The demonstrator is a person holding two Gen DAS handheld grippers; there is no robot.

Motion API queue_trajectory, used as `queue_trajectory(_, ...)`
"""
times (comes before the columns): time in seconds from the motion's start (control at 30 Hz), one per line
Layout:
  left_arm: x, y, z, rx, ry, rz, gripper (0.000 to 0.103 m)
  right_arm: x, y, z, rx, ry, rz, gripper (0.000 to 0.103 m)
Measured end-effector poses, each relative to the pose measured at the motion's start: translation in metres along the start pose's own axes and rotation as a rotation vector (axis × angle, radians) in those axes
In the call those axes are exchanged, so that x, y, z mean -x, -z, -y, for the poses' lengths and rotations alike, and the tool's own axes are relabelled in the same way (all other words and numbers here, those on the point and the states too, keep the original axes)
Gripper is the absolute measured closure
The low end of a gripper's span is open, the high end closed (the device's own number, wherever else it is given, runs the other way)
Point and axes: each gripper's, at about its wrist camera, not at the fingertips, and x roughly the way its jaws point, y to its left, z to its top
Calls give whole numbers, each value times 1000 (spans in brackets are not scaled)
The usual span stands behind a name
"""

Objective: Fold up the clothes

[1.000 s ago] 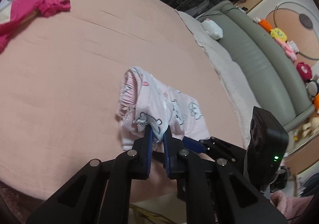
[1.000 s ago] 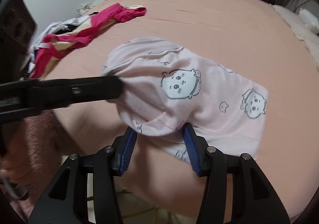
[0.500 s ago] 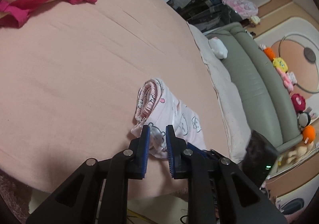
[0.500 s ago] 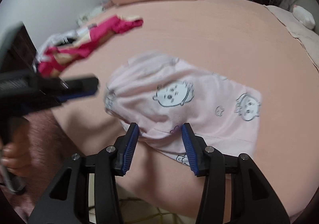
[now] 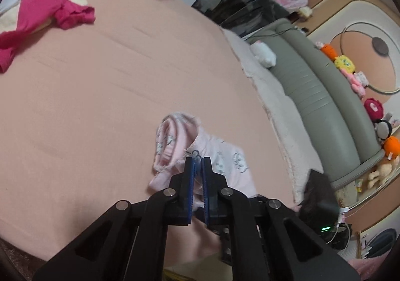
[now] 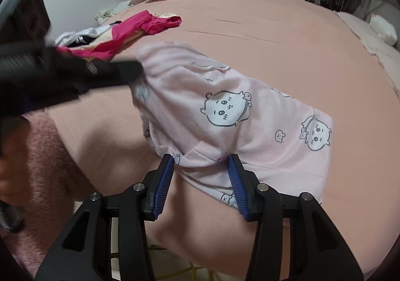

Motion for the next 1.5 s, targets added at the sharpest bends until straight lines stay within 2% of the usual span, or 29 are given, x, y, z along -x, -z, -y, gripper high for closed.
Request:
queue_trajectory(0.03,3,0,0,0,-3,8,103,-3,-1,-3,16,37,15,59)
queue_trajectory(0.17,17,2,-6,14,-15,23,103,-10,-2,-15,73,161,69,60)
queue_trajectory(0.33,1,13,-30,147,55,-94,101,11,0,-5,31,153,120,60)
queue_trajectory(0.57,-44,20,-7,-8,-31,-181,101,43,1,15,-50,119,186,58)
queue_trajectory(0.63,-60,21,-7,-27,-107,-223,101,39,-2,28,-90,122,168,58)
queue_trajectory(0.73,-57,24,-7,-27,-134,-260,101,10,4,45,-86,224,1,60)
queue_trajectory(0.77,-48,24,-5,-31,-151,-254,101,6,10,50,-77,229,-30,60)
queue_trajectory(0.83,-25,21,-1,-41,-167,-211,101,15,15,56,-85,213,-30,60)
queue_trajectory(0.9,-4,10,2,-28,-115,-149,97,28,14,62,-125,190,-12,60)
queue_trajectory(0.97,14,-6,10,-10,-23,-68,90,40,14,71,-183,138,37,59)
queue_trajectory(1.03,17,-22,23,-33,63,-15,86,40,12,79,-233,112,52,58)
queue_trajectory(1.07,11,-27,30,-61,70,-12,85,36,11,83,-251,111,41,58)
queue_trajectory(1.1,1,-32,37,-92,54,-28,85,32,10,87,-269,109,30,58)
queue_trajectory(1.17,-32,-31,38,-121,-19,-130,85,21,14,96,-295,135,-28,59)
queue_trajectory(1.23,-57,-20,28,-127,-83,-237,85,19,19,103,-307,138,-61,58)
queue_trajectory(1.27,-60,-11,22,-134,-113,-261,86,20,22,107,-310,139,-72,56)
queue_trajectory(1.3,-59,-6,17,-131,-129,-273,94,24,25,111,-310,155,-86,54)
queue_trajectory(1.33,-54,-3,11,-116,-131,-270,97,26,28,116,-307,183,-104,54)
queue_trajectory(1.4,-44,3,0,-87,-135,-264,97,30,33,125,-300,259,-138,59)
queue_trajectory(1.47,-33,9,-10,-57,-138,-259,96,35,35,135,-304,309,-150,58)
queue_trajectory(1.5,-28,9,-9,-64,-126,-243,96,40,30,138,-322,283,-126,58)
